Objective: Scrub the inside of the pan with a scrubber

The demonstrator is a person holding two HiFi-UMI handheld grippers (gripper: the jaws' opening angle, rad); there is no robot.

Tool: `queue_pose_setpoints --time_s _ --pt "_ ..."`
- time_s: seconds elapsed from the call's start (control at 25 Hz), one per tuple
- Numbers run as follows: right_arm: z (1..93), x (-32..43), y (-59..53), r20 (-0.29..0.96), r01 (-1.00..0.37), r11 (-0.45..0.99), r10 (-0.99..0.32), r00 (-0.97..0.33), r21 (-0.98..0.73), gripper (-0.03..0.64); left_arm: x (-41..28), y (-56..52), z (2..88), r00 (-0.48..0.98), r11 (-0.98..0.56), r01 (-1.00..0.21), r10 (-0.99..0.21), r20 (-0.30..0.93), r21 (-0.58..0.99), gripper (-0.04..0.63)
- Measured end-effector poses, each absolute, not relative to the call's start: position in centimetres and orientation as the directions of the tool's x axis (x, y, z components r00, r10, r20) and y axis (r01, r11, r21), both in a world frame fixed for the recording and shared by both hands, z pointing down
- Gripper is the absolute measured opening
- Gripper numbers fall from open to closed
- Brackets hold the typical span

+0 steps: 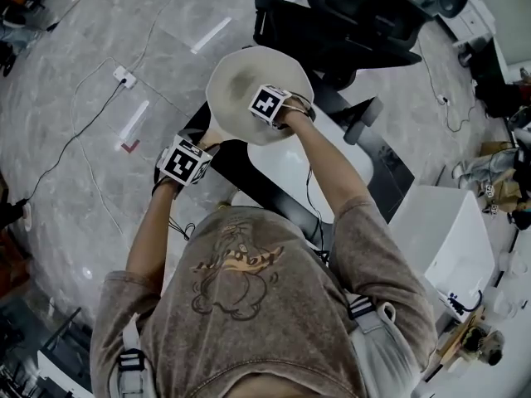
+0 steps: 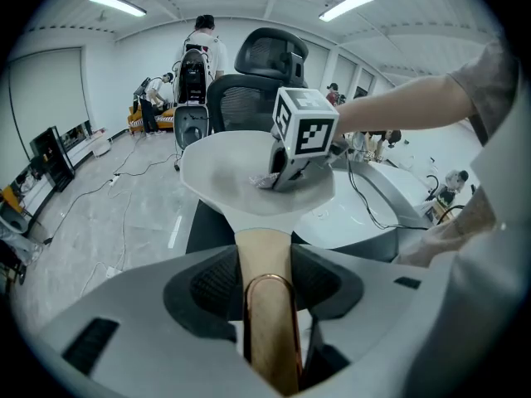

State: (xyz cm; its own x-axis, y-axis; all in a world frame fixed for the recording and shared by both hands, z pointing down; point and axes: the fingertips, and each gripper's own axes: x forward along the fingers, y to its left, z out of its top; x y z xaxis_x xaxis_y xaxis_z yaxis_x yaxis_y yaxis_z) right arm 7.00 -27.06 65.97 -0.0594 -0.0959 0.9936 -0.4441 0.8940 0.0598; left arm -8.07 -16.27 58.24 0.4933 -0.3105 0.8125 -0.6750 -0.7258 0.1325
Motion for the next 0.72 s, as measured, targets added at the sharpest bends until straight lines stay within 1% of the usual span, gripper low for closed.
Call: queue_pose_setpoints --time_s 0.16,0.28,0.36,0.4,0.44,0.52,0.64,0.72 --pt "65.8 4.7 -22.7 0.986 -0.405 0.91 0.028 -0.166 -0.094 0.08 -8.1 -16.3 57.6 0.495 -0.717 -0.687 -0.349 0.796 0.114 0.209" --pt "64.3 3.9 -21.1 0.977 -0.397 0.909 0.039 -0.212 -0.123 0.08 -8.4 -17.1 55.5 0.515 -0.701 -0.706 -0.411 0.752 0.101 0.209" --pt "62.5 3.5 -21.1 0.964 -0.418 0.902 -0.006 -0.266 -0.11 0.08 -8.7 -17.9 53.8 0.519 -0.684 -0.725 -0.466 0.717 0.081 0.195" --pt "61.5 3.3 -21.2 0.953 -0.434 0.895 -0.037 -0.302 -0.102 0.08 -8.7 -18.3 52.9 0.524 -0.673 -0.735 -0.49 0.697 0.078 0.163" --pt "60.4 3.2 -21.3 0.939 -0.451 0.887 -0.071 -0.337 -0.095 0.08 -8.7 -18.6 52.0 0.532 -0.663 -0.743 -0.509 0.676 0.086 0.113" --pt "58.1 3.2 -21.5 0.904 -0.492 0.868 -0.153 -0.398 -0.07 0.08 -8.4 -18.8 50.2 0.563 -0.655 -0.746 -0.525 0.638 0.119 0.042" --pt "54.4 3.2 -21.3 0.834 -0.553 0.832 -0.279 -0.475 -0.036 0.08 -7.5 -18.5 47.9 0.604 -0.672 -0.727 -0.53 0.595 0.14 0.02" --pt "52.2 3.2 -20.7 0.769 -0.587 0.809 -0.349 -0.536 -0.042 0.08 -6.9 -18.3 46.5 0.621 -0.685 -0.717 -0.542 0.566 0.132 0.018"
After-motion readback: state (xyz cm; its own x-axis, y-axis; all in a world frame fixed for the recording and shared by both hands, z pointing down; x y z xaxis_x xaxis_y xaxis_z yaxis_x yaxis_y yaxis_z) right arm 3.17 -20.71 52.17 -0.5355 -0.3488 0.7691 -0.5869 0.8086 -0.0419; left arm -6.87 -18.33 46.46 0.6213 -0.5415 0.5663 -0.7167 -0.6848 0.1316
